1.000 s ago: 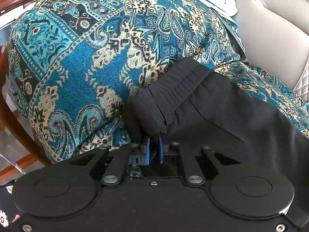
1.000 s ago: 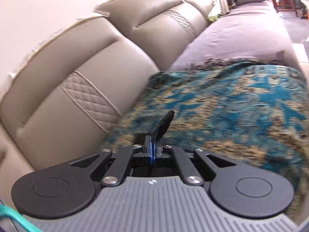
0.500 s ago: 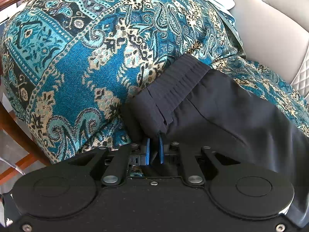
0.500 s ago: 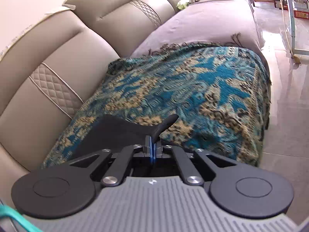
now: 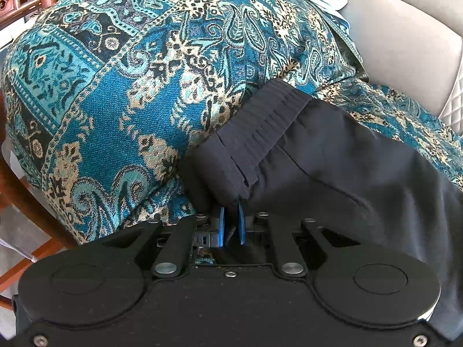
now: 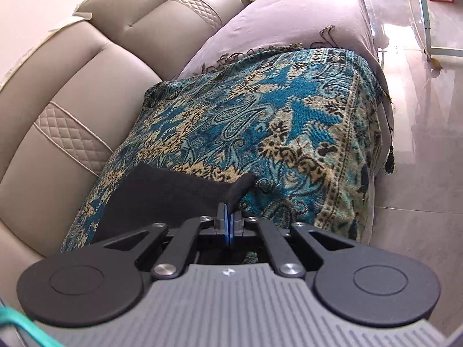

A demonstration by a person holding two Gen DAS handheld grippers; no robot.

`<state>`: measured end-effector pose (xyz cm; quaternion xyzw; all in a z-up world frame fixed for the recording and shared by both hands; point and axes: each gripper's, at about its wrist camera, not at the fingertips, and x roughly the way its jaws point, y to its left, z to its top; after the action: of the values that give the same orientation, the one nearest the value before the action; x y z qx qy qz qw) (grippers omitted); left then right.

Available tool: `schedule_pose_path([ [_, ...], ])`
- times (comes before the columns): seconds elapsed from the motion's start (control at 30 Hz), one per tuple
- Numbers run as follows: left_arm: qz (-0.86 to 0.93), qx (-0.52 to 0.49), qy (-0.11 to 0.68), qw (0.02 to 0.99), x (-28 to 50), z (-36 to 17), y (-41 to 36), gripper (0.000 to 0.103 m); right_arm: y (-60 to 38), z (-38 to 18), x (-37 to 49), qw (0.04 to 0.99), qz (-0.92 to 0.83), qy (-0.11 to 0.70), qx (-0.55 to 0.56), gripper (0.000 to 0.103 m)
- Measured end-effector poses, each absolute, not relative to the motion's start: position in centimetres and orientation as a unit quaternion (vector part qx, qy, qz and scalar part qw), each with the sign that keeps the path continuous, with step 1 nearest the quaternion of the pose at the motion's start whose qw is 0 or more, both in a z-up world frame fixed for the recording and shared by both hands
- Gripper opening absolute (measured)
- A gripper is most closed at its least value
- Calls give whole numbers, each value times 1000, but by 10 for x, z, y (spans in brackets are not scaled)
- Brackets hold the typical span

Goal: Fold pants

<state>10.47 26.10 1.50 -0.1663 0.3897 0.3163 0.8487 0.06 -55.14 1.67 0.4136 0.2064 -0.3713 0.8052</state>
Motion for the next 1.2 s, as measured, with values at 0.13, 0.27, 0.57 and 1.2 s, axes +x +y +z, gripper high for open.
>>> schedule_pose_path([
  [0.13, 316, -165, 390, 849, 104, 16, 261, 12, -557, 15, -3, 805, -363, 215, 416, 15],
  [0.27, 317, -161, 388, 850, 104, 15, 260, 12, -560, 14, -11, 796, -380, 209, 422, 34],
  [0.57, 318, -153, 388, 852, 104, 16, 258, 12, -563, 5, -25, 780, -379, 227, 444, 41],
  [1.2, 319, -140, 383, 855, 104, 15, 258, 12, -550, 11, 11, 825, -340, 245, 378, 51],
])
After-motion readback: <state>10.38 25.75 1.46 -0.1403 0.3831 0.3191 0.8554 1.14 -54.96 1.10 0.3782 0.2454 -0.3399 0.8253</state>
